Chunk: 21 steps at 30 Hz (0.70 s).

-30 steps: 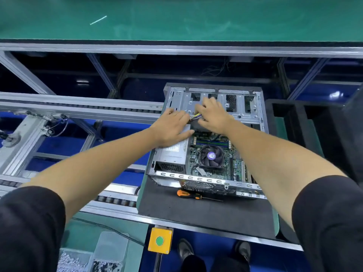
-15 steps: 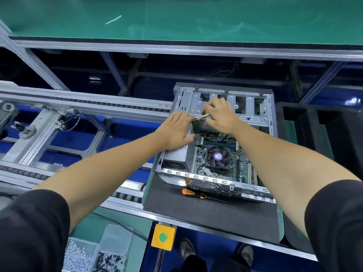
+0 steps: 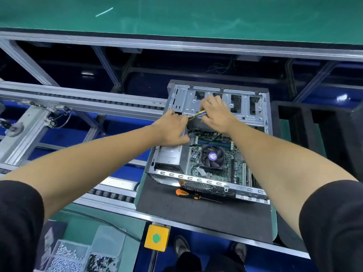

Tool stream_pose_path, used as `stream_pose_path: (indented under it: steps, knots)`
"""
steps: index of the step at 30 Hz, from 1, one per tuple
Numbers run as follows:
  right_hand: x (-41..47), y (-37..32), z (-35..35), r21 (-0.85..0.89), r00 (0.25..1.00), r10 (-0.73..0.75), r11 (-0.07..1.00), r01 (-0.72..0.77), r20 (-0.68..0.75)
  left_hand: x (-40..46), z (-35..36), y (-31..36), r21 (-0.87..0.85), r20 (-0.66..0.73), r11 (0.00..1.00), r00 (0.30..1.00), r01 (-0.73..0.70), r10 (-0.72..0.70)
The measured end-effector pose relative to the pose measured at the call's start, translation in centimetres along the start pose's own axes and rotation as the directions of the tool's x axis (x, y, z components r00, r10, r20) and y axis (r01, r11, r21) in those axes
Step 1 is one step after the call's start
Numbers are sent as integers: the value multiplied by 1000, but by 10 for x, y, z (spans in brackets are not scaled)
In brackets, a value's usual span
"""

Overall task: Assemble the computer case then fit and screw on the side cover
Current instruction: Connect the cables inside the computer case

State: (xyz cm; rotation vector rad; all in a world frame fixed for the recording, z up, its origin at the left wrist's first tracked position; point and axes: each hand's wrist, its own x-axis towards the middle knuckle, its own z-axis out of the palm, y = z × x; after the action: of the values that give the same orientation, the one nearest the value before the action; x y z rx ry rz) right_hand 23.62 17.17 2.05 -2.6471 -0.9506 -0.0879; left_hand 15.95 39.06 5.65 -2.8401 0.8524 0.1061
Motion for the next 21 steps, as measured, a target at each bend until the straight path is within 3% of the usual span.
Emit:
stream_pose_path:
  steps: [5,9,21]
  knots:
    - [-1,-2,-2,-10,1000,-23,1000,23,0,4,-3,3,-15,88,997,994,69,-68]
    - [0,0,-1,-8,1000,-26,1000,26,-3,3,-10,3,-63,98,997,994,51,-45]
    - [1,2,1,28,1000,-15,999,15,-10,7,-10,0,63,37,997,999,-32,30]
